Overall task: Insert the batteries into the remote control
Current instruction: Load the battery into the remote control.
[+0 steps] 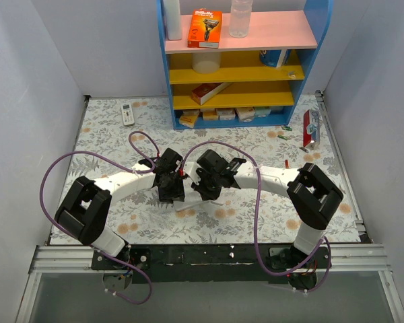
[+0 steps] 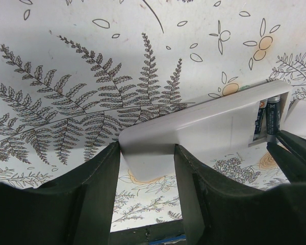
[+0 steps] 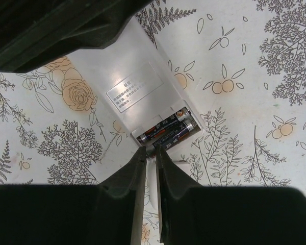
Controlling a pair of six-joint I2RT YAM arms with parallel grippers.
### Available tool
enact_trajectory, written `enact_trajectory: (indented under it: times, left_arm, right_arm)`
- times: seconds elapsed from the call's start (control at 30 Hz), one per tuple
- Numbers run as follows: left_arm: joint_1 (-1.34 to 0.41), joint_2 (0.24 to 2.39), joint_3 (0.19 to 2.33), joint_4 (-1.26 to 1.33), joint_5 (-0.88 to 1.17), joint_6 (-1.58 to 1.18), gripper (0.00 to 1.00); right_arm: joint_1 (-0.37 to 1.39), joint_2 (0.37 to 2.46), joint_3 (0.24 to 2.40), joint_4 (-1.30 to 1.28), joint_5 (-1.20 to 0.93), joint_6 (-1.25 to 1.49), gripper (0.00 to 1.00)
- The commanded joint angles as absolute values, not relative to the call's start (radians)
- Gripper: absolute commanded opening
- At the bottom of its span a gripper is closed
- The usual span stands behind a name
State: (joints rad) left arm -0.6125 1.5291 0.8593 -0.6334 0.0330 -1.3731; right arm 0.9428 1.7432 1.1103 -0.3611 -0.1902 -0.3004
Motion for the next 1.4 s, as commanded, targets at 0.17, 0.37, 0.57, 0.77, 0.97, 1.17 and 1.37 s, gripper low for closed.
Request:
enact_trajectory:
  times: [0.17,0.37,0.57,0.77,0.97,1.17,1.37]
  left_arm:
    - [-0.63,1.586,0.825,-0.644,-0.046,-1.362,0.43]
    - [-0.63,1.586,0.825,-0.644,-0.046,-1.362,0.43]
    - [-0.632,1.585,0.822,-0.647,-0.051,-1.364,0.44]
    - [-0.63,1.583,0.828,-0.652,-0.058,-1.364,0.44]
    - [-0.632,1.583,0.836,-0.657,-0.069,-1.37,0.45]
    - [-0.63,1.574,0.848,-0.649,-0.083,-1.39,0.54]
    - [-0.63,1.522,0.841,-0.643,-0.136,-1.437,0.7]
  right_arm:
    - [0.945,1.773,1.077,-0.295,-0.152,-0.298,0.17]
    - [0.945,1.773,1.054,-0.236,-0.1,-0.279,0.15]
    - [0.945,1.784,1.031,-0.233,-0.087,-0.275,0.13]
    - [0.945,1.735,1.069,-0.278,-0.136,-0.238,0.13]
    - [0.945,1.634,1.195,-0.356,-0.04,-0.019,0.28]
    - [0.943,1.54,1.152,-0.474,0.15,0.285,0.55]
    - [0.945,1.483,1.051,-0.549,0.225,0.558,0.66]
